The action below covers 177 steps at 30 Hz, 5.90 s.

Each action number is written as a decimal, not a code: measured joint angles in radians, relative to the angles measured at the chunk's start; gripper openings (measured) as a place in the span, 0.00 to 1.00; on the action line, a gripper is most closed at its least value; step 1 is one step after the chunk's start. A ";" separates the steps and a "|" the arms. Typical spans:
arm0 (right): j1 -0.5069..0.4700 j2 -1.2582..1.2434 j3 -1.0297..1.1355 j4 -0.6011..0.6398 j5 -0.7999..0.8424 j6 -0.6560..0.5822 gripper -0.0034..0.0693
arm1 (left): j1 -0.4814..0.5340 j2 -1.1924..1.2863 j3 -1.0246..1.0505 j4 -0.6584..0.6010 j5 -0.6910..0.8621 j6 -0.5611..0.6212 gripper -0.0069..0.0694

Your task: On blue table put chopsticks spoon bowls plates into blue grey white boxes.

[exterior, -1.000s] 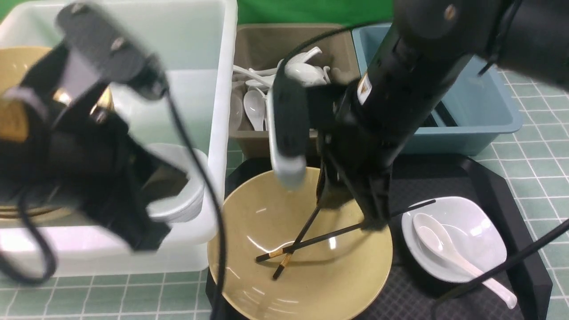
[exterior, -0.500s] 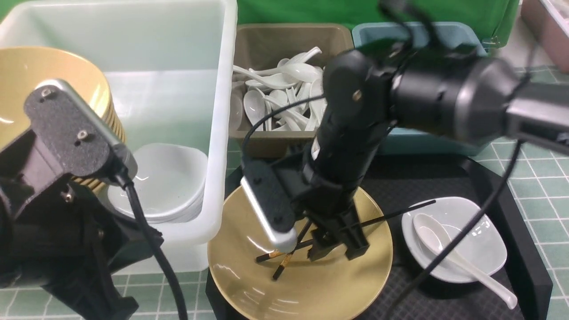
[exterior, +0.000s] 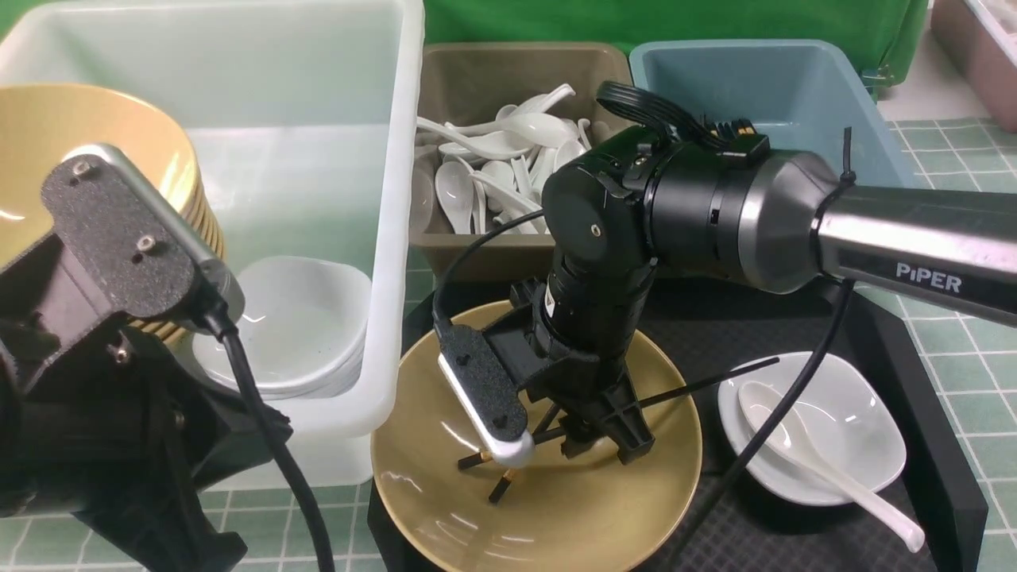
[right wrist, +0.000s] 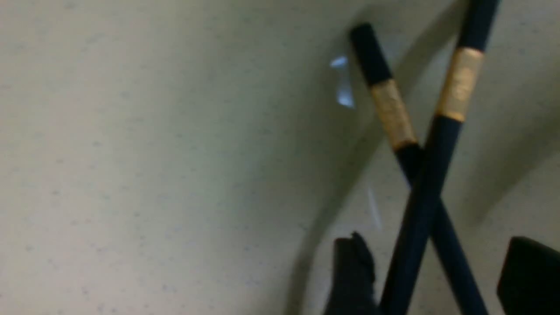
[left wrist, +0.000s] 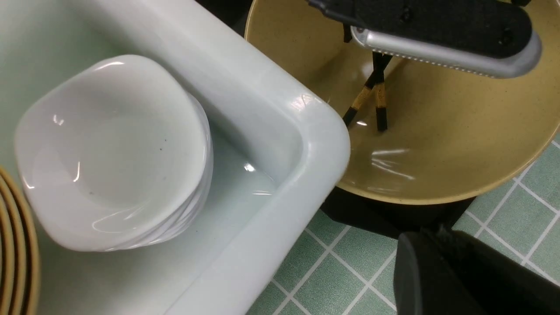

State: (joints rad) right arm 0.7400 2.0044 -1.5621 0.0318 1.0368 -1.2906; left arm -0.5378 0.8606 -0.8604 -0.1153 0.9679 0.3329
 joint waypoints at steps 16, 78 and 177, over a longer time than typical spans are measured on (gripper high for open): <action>0.000 0.000 -0.135 -0.053 0.176 0.181 0.17 | 0.000 0.000 0.000 0.000 0.002 0.000 0.08; -0.589 0.407 -0.737 0.099 -0.062 1.158 0.54 | 0.000 0.420 -0.204 -0.128 -0.533 -0.023 0.08; -0.368 -0.041 -0.248 0.326 -0.360 0.825 0.48 | 0.142 0.134 -0.127 -0.049 -0.062 0.086 0.08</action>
State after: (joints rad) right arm 0.3719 1.9631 -1.8101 0.3573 0.6766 -0.4653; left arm -0.3959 0.9943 -0.9875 -0.1648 0.9063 0.4186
